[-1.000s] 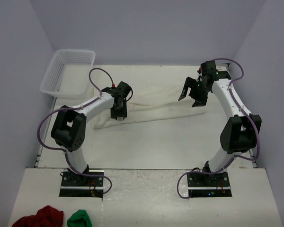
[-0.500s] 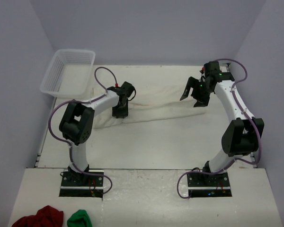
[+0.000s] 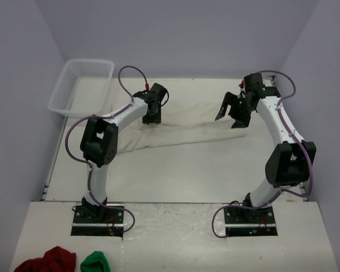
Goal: Fold and stack the t-shirts
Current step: Fold the other side of the tshirt into a rectangle
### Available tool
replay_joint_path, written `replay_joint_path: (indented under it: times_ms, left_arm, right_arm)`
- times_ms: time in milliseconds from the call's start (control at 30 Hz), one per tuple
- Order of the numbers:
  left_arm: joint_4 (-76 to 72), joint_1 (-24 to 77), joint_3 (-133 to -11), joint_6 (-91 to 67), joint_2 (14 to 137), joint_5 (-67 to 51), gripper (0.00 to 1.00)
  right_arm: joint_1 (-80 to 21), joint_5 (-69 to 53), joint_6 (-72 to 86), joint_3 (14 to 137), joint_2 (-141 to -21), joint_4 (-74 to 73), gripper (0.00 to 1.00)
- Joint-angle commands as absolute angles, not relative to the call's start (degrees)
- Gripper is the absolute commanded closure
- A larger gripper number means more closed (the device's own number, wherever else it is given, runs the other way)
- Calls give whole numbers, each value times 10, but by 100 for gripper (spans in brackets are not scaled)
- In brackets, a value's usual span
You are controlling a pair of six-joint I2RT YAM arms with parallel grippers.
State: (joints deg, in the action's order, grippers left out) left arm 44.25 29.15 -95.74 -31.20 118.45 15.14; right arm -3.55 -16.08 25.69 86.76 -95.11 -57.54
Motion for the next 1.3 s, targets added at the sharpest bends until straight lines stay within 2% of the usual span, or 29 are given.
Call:
replay_joint_path:
  times_ms: [0,333,633,867,1067,1133,1167,1267]
  left_arm:
    - [441,274,-996,-295,1207,153,57]
    - [368,214,-1019,-244,1257,106,57]
    - [240,212,-958,-189,1132,50,56]
    - [369,207,-960,-246,1077,90,56]
    - [392,125,-908,-288,1041,-95,59]
    - [470,125,-973,-229,1081,-70,61]
    - [492,126,-995,-214,1096,-9,62]
    - [528,119,-1026,-167,1133,-4,63]
  right_arm:
    - [-33,-170,253,863,-933,-570,16]
    - [-32,-175,253,848,-920,-579,16]
    - [-33,-182,256,836,-910,-570,16]
    - [-32,-191,254,823,-904,-562,16]
    - [-33,-198,250,817,-892,-562,16]
    - [-33,-198,250,817,-887,-562,16]
    - [-33,-199,250,815,-886,-562,16]
    - [-33,-203,252,807,-883,-559,16]
